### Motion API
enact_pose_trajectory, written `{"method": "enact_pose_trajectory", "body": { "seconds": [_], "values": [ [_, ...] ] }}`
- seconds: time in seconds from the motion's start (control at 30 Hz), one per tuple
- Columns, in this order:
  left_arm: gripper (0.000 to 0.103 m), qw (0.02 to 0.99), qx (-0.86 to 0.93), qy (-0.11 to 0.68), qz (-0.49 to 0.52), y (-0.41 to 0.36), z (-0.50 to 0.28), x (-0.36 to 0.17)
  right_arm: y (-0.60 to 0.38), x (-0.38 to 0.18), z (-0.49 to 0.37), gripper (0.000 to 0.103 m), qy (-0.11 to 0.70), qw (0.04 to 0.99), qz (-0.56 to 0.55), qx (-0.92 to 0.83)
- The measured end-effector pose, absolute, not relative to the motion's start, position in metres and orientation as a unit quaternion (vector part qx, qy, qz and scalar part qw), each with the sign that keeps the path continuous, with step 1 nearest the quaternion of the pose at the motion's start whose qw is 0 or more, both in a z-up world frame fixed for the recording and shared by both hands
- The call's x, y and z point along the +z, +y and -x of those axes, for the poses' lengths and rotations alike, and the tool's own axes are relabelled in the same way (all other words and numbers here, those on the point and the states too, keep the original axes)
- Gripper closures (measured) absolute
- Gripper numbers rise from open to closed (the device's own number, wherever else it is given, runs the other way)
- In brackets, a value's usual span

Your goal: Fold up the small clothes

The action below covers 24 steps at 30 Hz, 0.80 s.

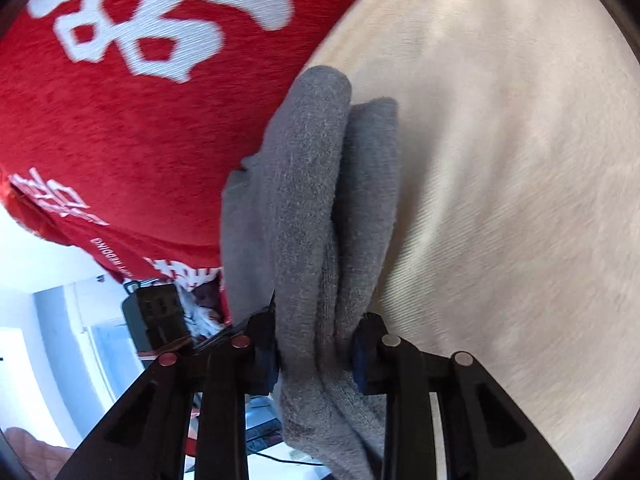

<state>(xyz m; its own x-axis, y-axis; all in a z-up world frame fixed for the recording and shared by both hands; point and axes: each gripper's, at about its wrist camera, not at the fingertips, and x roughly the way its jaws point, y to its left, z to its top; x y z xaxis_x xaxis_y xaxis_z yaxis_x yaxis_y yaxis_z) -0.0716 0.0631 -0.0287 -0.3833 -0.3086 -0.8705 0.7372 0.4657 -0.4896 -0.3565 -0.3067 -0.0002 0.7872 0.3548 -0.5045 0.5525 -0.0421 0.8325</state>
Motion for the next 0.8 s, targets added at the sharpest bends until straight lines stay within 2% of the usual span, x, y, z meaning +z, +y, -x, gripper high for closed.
{"method": "enact_pose_trajectory", "body": {
  "seconds": [0.23,0.47,0.63,0.8],
  "values": [
    [0.057,0.523,-0.526,0.658,-0.128,0.084,0.069,0.004,-0.281,0.041,0.342,0.074,0.289,0.625,-0.722,-0.062],
    [0.057,0.527,-0.538,0.647,-0.114,0.140,0.057,0.041,-0.225,0.077,0.325,0.074,0.282,0.629,-0.723,-0.050],
    [0.057,0.542,-0.520,0.648,-0.127,0.192,0.047,0.048,-0.176,0.073,0.302,0.074,0.290,0.621,-0.727,-0.036],
    [0.057,0.561,-0.487,0.657,-0.128,0.242,0.030,0.024,-0.140,0.048,0.278,0.074,0.316,0.617,-0.720,-0.031]
  ]
}}
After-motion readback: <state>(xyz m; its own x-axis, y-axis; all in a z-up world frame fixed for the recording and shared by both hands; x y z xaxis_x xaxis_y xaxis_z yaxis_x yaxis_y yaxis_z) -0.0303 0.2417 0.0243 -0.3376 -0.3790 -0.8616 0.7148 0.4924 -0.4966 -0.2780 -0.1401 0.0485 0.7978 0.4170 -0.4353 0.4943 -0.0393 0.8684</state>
